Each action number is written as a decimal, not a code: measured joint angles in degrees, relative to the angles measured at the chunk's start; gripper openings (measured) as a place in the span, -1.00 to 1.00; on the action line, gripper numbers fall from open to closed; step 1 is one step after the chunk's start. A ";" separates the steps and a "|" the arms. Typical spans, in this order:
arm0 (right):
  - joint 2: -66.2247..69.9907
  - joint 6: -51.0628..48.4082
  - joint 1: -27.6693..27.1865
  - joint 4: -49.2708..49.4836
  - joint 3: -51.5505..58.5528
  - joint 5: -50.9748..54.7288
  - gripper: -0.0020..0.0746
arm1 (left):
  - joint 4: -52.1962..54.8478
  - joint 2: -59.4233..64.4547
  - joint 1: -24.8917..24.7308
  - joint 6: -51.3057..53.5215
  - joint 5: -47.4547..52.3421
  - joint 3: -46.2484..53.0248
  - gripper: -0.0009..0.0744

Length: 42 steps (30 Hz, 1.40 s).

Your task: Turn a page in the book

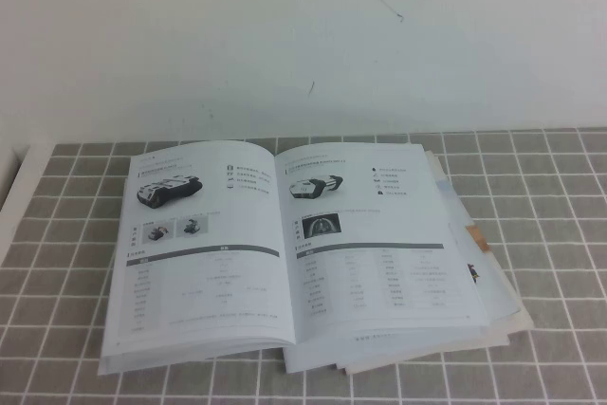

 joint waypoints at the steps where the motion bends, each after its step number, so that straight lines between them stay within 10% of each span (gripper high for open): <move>1: 0.00 0.00 0.00 0.00 0.00 0.00 -0.95 | 0.00 0.00 0.00 0.00 0.00 0.00 -0.99; 32: 0.00 0.00 0.00 0.00 0.00 -0.50 -0.95 | 2.40 0.00 0.00 0.00 -0.55 0.00 -0.99; 42: 0.00 0.00 0.00 0.00 1.06 -7.33 -0.95 | -7.44 0.00 0.00 0.00 -15.36 0.36 -0.99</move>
